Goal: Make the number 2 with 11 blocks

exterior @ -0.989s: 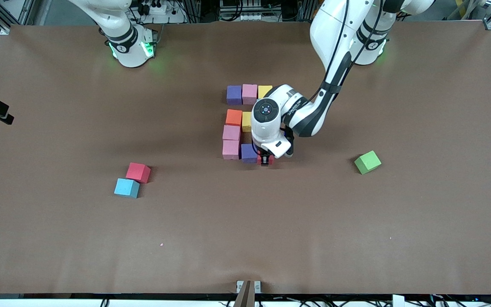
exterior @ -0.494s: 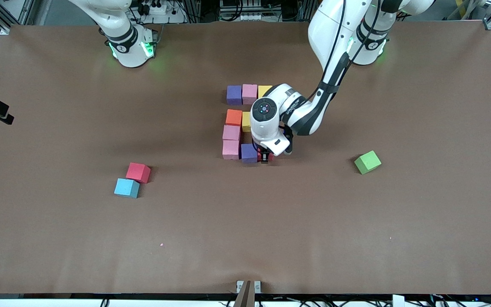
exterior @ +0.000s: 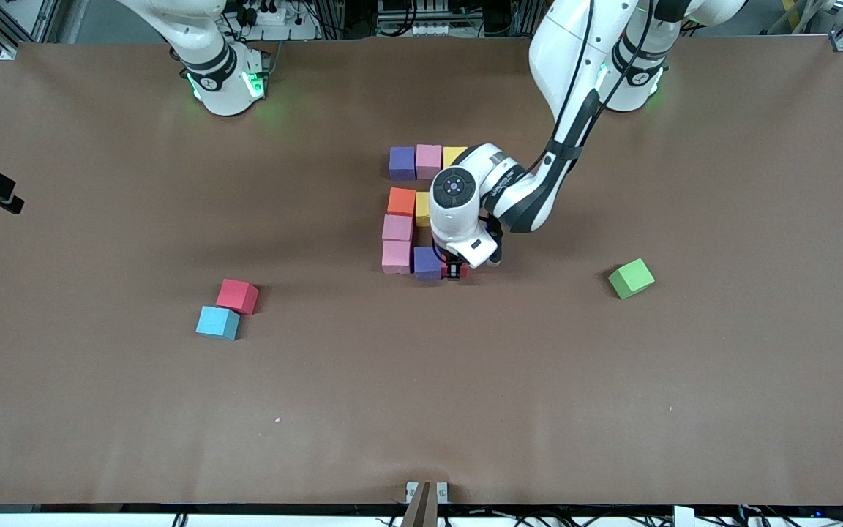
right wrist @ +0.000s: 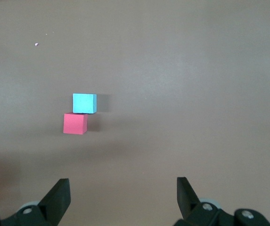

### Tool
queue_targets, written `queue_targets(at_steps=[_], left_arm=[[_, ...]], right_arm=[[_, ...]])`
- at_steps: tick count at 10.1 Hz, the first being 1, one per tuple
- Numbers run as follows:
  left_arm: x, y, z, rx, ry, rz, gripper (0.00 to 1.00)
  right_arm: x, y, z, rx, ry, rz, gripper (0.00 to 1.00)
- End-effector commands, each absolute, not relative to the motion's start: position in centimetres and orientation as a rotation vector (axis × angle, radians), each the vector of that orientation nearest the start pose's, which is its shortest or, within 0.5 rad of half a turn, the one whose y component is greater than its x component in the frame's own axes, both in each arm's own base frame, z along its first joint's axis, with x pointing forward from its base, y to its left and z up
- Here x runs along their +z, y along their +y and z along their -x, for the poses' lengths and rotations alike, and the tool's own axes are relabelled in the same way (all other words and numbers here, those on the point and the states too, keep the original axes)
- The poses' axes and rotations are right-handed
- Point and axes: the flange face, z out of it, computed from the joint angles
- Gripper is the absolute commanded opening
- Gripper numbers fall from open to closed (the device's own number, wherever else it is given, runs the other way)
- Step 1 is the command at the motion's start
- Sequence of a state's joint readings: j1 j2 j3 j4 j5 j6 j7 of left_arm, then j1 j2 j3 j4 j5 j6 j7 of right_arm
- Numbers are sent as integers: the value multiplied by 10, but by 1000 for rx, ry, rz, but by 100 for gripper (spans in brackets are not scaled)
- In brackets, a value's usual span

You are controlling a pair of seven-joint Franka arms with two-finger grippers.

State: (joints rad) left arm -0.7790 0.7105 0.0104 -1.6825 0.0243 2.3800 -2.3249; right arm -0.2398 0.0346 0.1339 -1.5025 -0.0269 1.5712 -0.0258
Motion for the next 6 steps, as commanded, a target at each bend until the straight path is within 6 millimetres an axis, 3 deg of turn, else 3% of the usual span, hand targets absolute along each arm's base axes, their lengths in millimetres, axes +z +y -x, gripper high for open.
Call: queue_targets(at_steps=[1,2,4,6], left_arm=[[191,-472,-488,-60,-2199,2243,47],[192,-473,-490,-61,-2203,2244,48],[193,-472,-491,-61,-2201,2249,59],[197,-474,-494,-63,-2202,2262,96]], right_arm=[[642,-67,-562,-50,121,3173,100],[642,-66,-562,-51,119,3171,100],[642,-67,-562,-51,121,3171,100],[642,-67,-562,-51,121,3171,100]])
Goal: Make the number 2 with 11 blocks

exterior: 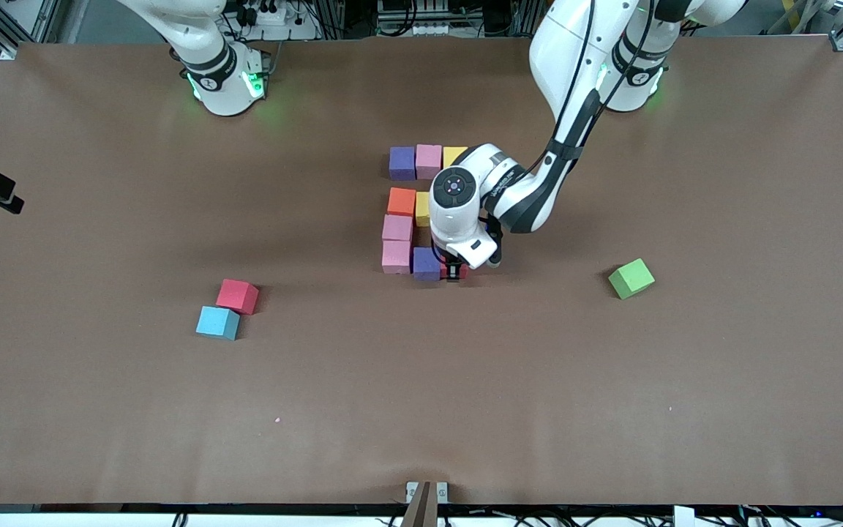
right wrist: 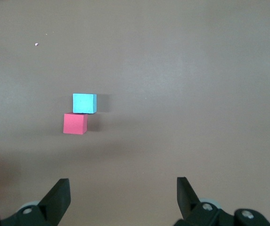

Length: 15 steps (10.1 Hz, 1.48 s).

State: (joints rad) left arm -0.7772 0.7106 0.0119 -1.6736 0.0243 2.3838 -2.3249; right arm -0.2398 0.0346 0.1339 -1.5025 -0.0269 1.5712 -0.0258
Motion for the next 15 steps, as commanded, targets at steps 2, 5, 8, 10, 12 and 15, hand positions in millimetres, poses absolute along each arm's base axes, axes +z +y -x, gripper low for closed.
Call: queue_targets(at_steps=[2,5,8,10,12,15], left_arm=[[201,-474,-497,-64,-2200,2274,100],[218,-473,-502,-71,-2217,2287,100],[254,-473,-503,-70,-2224,2295,100],[284,-471,-505,-72,-2240,2299,100],[320,-460,-513,-81,-2244,2334,100],[382,-432,-526,-110,-2118,2477,100]], right_arm=[[640,-66,-562,-46,119,3171,100],[640,-66,-562,-46,119,3171,100],[640,-66,-562,-46,118,3169,100],[640,-67,-562,-51,121,3171,100],[640,-67,-562,-51,121,3171,100],[640,-66,-563,-53,121,3168,100]])
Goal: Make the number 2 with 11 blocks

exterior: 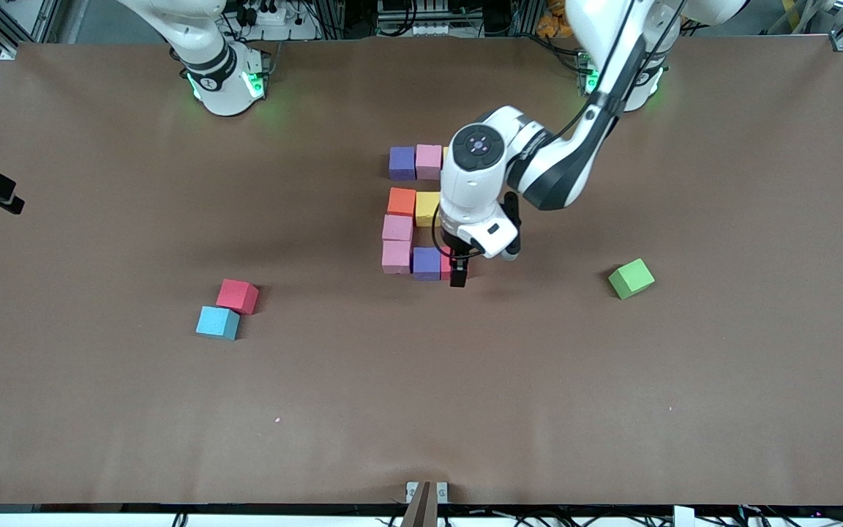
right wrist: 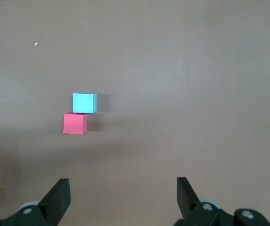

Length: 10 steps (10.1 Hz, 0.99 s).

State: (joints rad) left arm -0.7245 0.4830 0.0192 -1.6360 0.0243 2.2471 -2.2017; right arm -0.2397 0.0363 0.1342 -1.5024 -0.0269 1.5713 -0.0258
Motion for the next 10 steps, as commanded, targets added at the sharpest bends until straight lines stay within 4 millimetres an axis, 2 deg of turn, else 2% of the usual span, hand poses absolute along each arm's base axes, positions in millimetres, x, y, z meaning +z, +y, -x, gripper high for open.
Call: queue_targets(at_steps=[1,2,3,4,6,7,8,10], left_arm=[[410,-419,-530,-127,-2045,2555,100],[442,-397,-541,-156,-2003,2614,100],[455,-387,-542,-168,-1890,2682,100],[467,-379,-541,-209,-1717,2761,100],[505,-345,-549,-345,-1380,2880,100],[527,-320,-554,-363,-1259,2933,100],[542,-296,-556,-352,-1137,2961,100],[565,-257,-559,-295,-866,2995,100]], right_arm=[[640,-67,-564,-61,125,3162,100],[639,-67,-564,-61,125,3162,100],[638,-67,-565,-59,125,3160,100],[634,-67,-567,-47,120,3158,100],[630,-58,-570,-33,89,3162,100],[629,-52,-571,-30,72,3170,100],[630,-41,-569,-19,50,3159,100],[633,12,-571,-40,-73,3156,100]])
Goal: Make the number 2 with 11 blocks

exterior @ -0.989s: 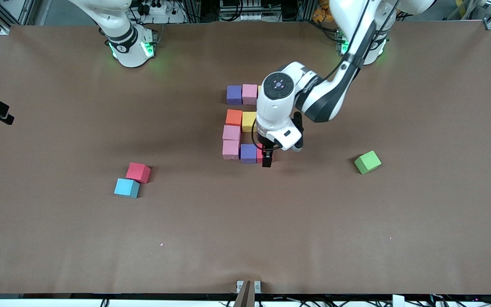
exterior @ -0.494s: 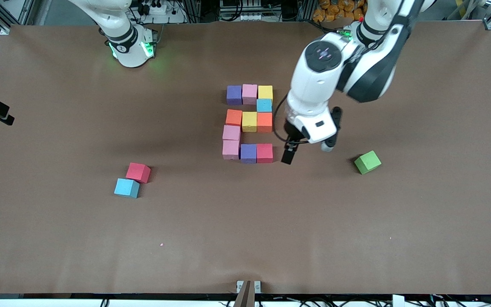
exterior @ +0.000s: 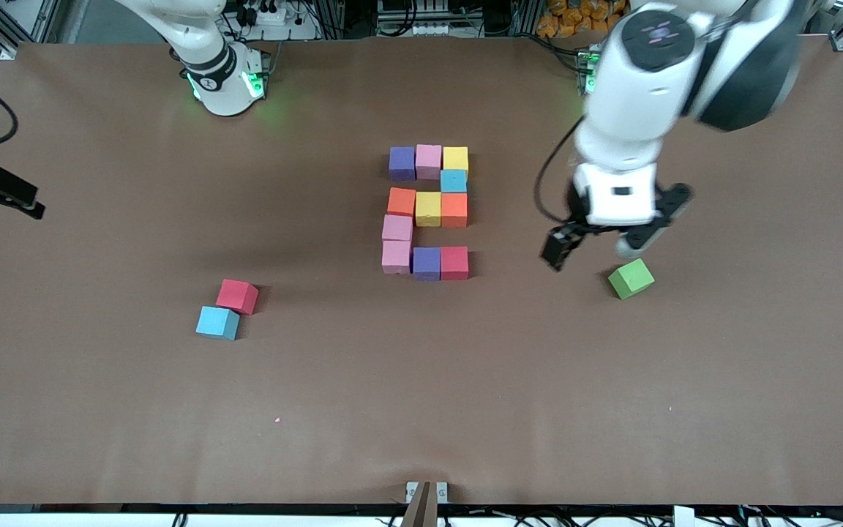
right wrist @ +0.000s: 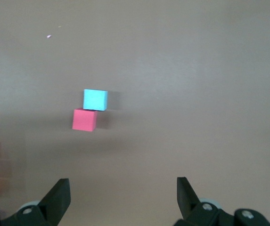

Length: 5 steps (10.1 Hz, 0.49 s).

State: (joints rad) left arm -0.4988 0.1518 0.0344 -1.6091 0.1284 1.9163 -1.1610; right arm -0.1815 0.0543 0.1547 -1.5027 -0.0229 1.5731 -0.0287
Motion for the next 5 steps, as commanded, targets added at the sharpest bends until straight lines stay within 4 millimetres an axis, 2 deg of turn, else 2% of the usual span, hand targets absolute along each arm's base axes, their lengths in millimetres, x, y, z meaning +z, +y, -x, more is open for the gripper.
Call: queue_targets(at_steps=[1,2,4,5], left_arm=[[579,-253,-559,-283,-747,3014,100],[587,-239,-562,-270,-717,3012,100],[607,-196,-566,-252,-509,3065,100],[609,-171,-569,-217,-440,3083,100]], right_arm=[[631,19,-571,-35,-96,3154,100],[629,18,-572,-28,-93,3154,100],[630,-4,-573,-32,-45,3156,100],[629,-10,-574,-34,-31,3154,100]])
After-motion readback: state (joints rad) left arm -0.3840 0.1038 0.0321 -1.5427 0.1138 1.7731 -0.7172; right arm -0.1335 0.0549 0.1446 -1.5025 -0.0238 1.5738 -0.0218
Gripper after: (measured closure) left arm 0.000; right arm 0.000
